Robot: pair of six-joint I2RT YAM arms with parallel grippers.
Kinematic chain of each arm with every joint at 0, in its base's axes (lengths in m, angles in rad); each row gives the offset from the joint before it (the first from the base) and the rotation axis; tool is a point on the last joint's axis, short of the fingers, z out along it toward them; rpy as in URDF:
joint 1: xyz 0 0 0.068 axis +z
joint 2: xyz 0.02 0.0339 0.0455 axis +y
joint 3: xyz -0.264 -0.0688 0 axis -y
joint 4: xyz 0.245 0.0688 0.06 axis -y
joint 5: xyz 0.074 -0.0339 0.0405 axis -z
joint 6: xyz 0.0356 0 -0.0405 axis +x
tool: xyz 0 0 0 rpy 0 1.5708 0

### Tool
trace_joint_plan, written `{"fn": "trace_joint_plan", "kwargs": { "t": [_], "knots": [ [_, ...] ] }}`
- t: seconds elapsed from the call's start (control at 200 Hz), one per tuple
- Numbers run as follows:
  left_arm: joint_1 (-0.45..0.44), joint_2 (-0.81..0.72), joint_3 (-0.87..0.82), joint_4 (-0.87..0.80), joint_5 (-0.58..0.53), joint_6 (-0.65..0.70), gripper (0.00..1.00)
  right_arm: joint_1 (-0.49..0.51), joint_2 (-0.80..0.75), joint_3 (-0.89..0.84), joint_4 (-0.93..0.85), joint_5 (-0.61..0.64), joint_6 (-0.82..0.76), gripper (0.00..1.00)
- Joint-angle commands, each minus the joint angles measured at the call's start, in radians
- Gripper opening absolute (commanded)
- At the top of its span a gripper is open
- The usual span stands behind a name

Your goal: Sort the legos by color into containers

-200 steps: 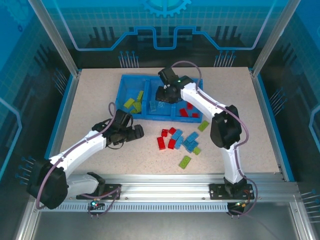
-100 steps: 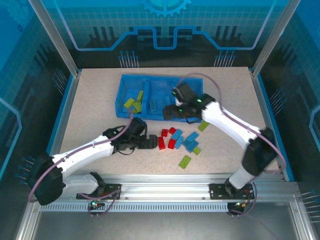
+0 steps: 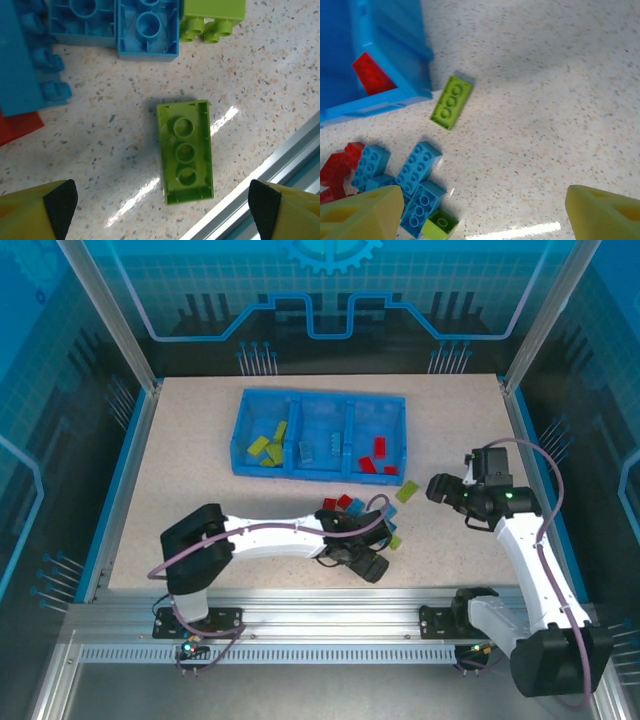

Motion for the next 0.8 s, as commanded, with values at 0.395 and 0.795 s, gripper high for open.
{"fn": "trace_joint_plan", "kwargs": {
  "t": [0.395,0.795],
  "knots": [
    [-0.017,0.211,0.172,-0.105,0.036,0.030,0.71,-0.096,0.001,-0.057,-0.030,-0.105,-0.047,0.86],
    [-0.013,0.149,0.128,-0.085,0.035,-0.013,0.32,-0.092,0.029,-0.100,0.044,-0.118,-0.071,0.83]
  ]
}}
